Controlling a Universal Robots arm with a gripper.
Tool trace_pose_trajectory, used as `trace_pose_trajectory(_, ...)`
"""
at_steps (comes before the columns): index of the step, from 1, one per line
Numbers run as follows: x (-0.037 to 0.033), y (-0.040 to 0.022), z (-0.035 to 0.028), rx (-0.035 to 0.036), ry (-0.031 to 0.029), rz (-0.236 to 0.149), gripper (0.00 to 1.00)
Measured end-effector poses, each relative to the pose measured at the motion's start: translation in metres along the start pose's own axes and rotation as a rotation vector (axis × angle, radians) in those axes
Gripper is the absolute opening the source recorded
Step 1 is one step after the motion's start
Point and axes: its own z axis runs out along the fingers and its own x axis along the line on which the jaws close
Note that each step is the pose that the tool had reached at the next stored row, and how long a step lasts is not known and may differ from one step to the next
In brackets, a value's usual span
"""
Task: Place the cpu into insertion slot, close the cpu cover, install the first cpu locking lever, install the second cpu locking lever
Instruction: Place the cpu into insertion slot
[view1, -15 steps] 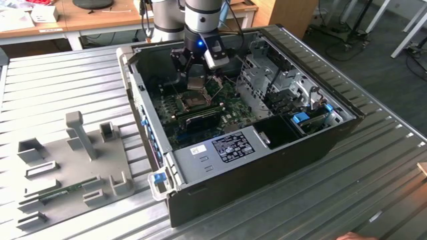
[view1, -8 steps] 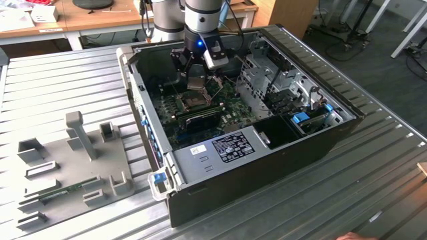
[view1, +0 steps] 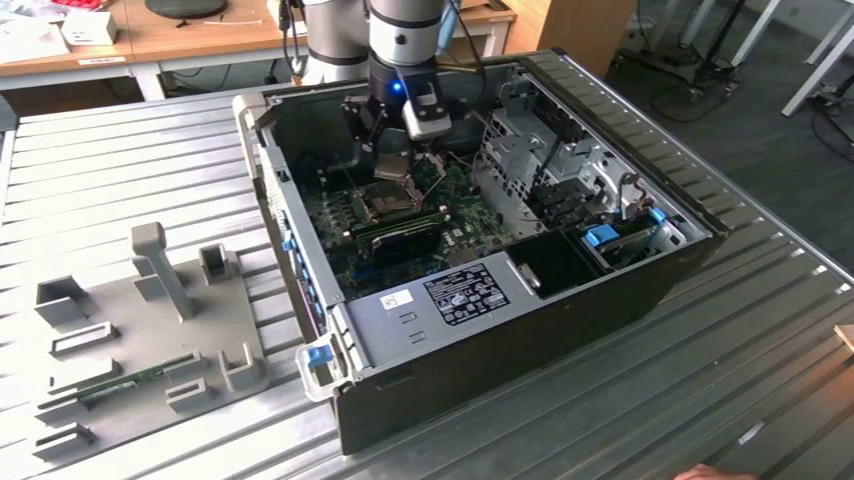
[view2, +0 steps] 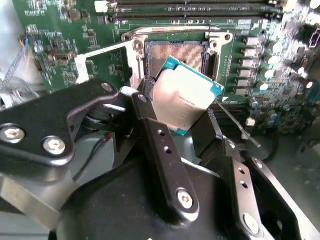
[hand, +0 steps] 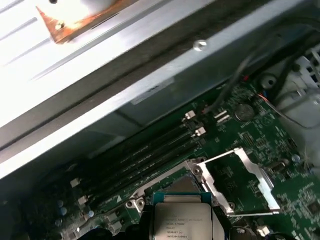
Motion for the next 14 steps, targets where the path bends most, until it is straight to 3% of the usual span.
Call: trace_pose_trajectory(14, 0.0000, -0.0001, 0.0012, -0.0040, -0.0228, 0.253, 0.54)
